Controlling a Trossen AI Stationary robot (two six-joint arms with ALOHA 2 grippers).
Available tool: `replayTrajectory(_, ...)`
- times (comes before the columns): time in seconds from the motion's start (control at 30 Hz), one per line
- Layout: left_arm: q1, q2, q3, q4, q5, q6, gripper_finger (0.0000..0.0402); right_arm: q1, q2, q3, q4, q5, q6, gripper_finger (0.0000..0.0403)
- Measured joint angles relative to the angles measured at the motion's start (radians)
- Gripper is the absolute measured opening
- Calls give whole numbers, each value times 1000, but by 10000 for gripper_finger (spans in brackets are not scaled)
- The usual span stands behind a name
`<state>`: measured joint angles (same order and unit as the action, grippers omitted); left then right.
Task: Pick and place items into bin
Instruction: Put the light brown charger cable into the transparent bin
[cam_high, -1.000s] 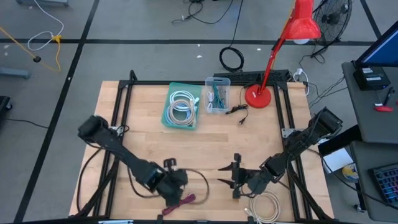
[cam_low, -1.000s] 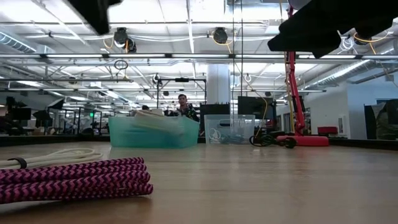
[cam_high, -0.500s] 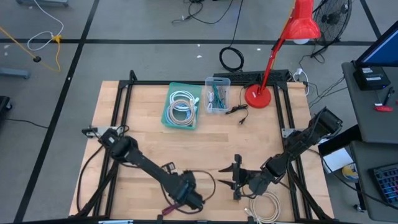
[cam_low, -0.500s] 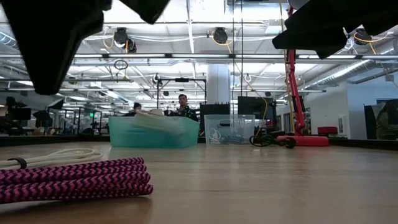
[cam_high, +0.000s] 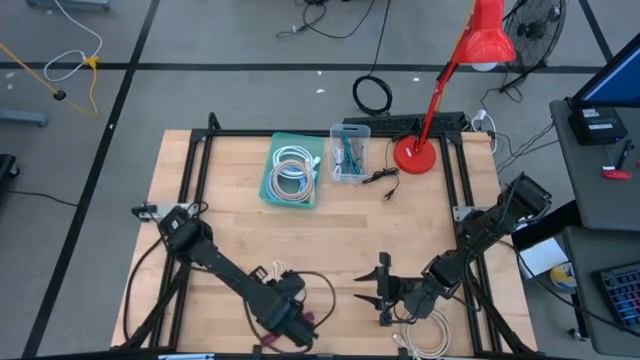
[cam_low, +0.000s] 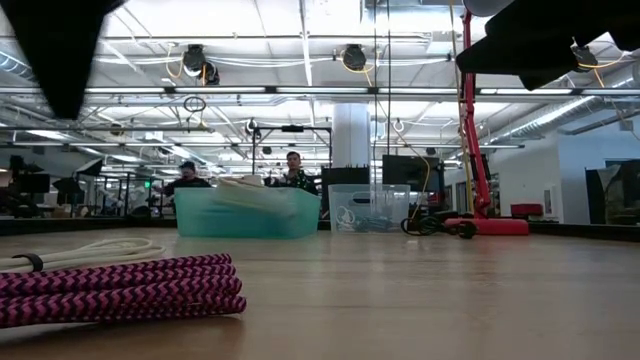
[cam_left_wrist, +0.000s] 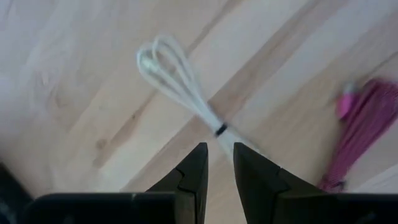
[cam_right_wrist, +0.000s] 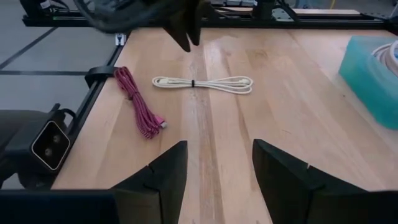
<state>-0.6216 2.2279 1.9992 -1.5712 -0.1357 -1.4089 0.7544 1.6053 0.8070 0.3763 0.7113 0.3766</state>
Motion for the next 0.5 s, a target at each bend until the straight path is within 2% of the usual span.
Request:
replayTrajectory(0.27,-52,-85,-181,11,42,-110,82,-3,0,0,6,3,-19,171)
replayTrajectory(0.43,-69,-96,-213,150,20,-111,81,-17,0,0,10,2,-22,171)
replayTrajectory(0.5,-67,-93,-213,219,-30,-65,81,-22,0,0,9,-1,-22,171)
